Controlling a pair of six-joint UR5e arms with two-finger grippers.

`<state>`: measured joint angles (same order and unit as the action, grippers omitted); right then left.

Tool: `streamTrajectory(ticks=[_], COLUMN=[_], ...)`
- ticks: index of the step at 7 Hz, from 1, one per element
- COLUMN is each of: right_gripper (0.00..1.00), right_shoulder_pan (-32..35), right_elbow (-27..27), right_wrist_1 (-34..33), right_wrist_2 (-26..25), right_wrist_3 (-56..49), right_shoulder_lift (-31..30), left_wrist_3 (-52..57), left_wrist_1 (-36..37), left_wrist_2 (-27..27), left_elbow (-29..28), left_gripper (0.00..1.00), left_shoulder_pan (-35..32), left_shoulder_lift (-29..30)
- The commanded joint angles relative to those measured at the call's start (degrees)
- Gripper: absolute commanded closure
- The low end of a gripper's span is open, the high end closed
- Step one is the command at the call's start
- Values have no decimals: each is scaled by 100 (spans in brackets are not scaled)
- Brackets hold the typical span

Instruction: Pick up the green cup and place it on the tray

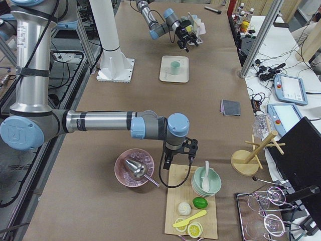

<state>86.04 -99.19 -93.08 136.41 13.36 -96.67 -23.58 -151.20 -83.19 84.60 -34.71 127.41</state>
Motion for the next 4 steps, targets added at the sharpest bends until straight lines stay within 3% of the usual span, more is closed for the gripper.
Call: streamTrajectory(ticks=[1, 2, 4], right_gripper=[0, 0, 0], right_shoulder_pan=[0, 0, 9], right_elbow=[-3, -3, -3], right_wrist_1=[0, 0, 0], right_wrist_2=[0, -9, -26], right_wrist_3=[9, 9, 9], right_shoulder_lift=[8, -1, -10], left_wrist_3=[-6, 3, 55], left_wrist_1=[2059, 2781, 3856], left_wrist_2=[-790, -1370, -3151], left_elbow=[284, 285, 285], left_gripper=[2, 2, 2], left_shoulder_pan=[-1068, -1717, -3341], left_shoulder_lift=[284, 232, -152])
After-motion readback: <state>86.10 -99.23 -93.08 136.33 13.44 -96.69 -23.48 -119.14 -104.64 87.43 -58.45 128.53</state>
